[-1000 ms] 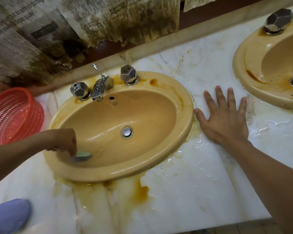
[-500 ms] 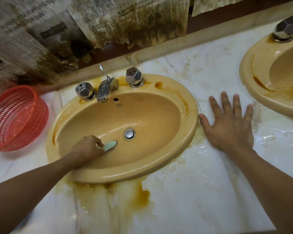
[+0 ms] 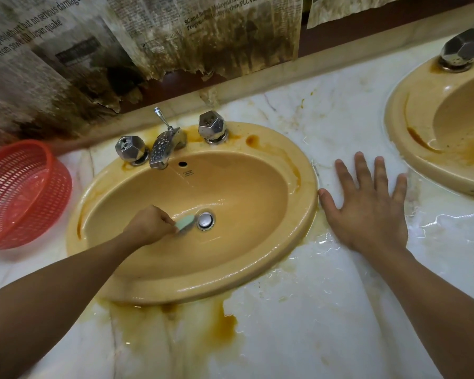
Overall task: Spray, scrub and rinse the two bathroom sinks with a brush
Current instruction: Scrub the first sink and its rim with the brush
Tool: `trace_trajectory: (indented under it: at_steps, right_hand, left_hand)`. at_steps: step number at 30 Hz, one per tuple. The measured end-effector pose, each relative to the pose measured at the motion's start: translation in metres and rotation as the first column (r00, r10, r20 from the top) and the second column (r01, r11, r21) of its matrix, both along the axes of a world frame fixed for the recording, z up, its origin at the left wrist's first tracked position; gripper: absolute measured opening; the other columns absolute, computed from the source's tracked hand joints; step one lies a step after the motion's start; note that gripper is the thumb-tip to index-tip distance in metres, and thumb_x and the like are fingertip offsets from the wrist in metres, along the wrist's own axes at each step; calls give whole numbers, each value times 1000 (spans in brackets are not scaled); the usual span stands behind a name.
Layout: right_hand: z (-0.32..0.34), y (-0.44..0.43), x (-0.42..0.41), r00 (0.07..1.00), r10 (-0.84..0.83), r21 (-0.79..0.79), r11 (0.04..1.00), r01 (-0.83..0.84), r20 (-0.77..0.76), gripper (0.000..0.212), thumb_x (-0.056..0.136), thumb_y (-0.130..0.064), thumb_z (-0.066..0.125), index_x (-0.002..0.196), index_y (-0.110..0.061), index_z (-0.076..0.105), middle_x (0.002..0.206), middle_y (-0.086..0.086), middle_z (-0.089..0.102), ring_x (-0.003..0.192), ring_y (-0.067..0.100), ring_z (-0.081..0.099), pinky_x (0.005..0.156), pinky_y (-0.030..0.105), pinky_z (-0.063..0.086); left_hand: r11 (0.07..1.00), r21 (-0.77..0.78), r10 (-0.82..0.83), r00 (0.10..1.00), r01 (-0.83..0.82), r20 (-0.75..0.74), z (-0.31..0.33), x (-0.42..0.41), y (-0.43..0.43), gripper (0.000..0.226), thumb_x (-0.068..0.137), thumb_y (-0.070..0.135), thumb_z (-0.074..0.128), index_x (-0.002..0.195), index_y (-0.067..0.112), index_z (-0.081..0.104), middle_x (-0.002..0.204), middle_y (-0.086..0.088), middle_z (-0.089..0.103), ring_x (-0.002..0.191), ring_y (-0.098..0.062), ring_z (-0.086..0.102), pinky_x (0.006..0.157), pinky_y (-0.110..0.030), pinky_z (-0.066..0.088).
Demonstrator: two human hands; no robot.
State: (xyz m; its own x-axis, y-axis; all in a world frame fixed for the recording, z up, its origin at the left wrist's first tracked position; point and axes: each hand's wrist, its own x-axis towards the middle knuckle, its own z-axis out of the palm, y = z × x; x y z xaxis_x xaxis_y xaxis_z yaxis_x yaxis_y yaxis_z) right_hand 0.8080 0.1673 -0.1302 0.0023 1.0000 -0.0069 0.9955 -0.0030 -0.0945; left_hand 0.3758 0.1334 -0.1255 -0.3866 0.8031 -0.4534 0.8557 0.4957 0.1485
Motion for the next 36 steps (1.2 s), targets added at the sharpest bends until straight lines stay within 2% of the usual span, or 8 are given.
trace_trajectory:
  at_steps: [5, 9, 13, 18, 21, 28, 32, 36]
  right_hand:
    - [-1, -1, 0, 1000, -4, 14, 1000, 4, -6, 78, 96, -72, 4, 164, -33, 11, 172, 1, 3, 158, 30, -4, 124, 61, 0]
    - [-1, -1, 0, 1000, -4, 22, 1000, 4, -5, 77, 97, -71, 5, 163, -32, 13, 172, 2, 5, 158, 30, -3, 124, 61, 1]
    - [-1, -1, -1, 1000, -3, 26, 1000, 3, -11, 77, 97, -71, 7, 163, -32, 14, 172, 2, 5, 158, 30, -2, 124, 61, 0]
    - [-1, -1, 0, 1000, 0, 29, 1000, 0, -11, 77, 97, -71, 6, 163, -32, 14, 172, 2, 5, 158, 30, -2, 124, 61, 1]
    - [-2, -1, 0, 1000, -4, 29, 1000, 4, -4, 77, 97, -71, 6, 163, -32, 13, 172, 2, 5, 158, 30, -2, 123, 61, 1]
    - [-3, 0, 1, 1000, 0, 17, 1000, 0, -2, 77, 97, -71, 4, 164, -33, 9, 172, 1, 1, 158, 30, -5, 123, 61, 1]
    - [-3, 0, 1, 1000, 2, 18, 1000, -2, -15, 77, 97, -71, 5, 164, -33, 10, 172, 1, 2, 158, 30, -4, 123, 61, 0]
    - [-2, -1, 1, 1000, 3, 19, 1000, -3, -9, 77, 97, -72, 3, 164, -33, 10, 172, 1, 1, 158, 30, -4, 123, 62, 1]
  left_hand:
    - [993, 36, 109, 984, -115, 141, -13, 12, -1, 11, 83, 30, 83, 91, 22, 81, 93, -4, 67, 67, -16, 55, 53, -25, 39]
    - [998, 54, 12, 995, -17, 99, -15, 10, 9, 8, 83, 30, 82, 90, 25, 82, 105, -3, 68, 88, -16, 59, 67, -29, 42]
    - [996, 84, -21, 991, 10, 131, -17, 23, 23, 11, 81, 33, 83, 90, 27, 81, 99, -3, 68, 81, -12, 58, 61, -27, 41]
    - [999, 6, -43, 996, 43, 84, -16, 1, -4, 9, 84, 33, 82, 91, 29, 80, 110, -2, 67, 98, -19, 61, 78, -29, 45]
    - [1000, -20, -6, 995, 8, 102, -14, -4, -18, 5, 84, 36, 82, 87, 35, 78, 108, -1, 67, 94, -18, 62, 76, -31, 47]
    - [987, 157, 10, 998, -19, 58, -27, 37, 6, 18, 88, 31, 75, 103, 22, 78, 105, -5, 69, 86, -24, 64, 74, -36, 54]
    - [986, 112, -118, 991, 125, -62, -25, 28, -15, 27, 95, 38, 65, 120, 30, 72, 103, -6, 66, 89, -26, 60, 70, -34, 44]
    - [923, 6, -375, 901, 385, -219, -16, 34, -28, 33, 99, 45, 57, 130, 36, 66, 111, -6, 71, 102, -29, 64, 73, -33, 44]
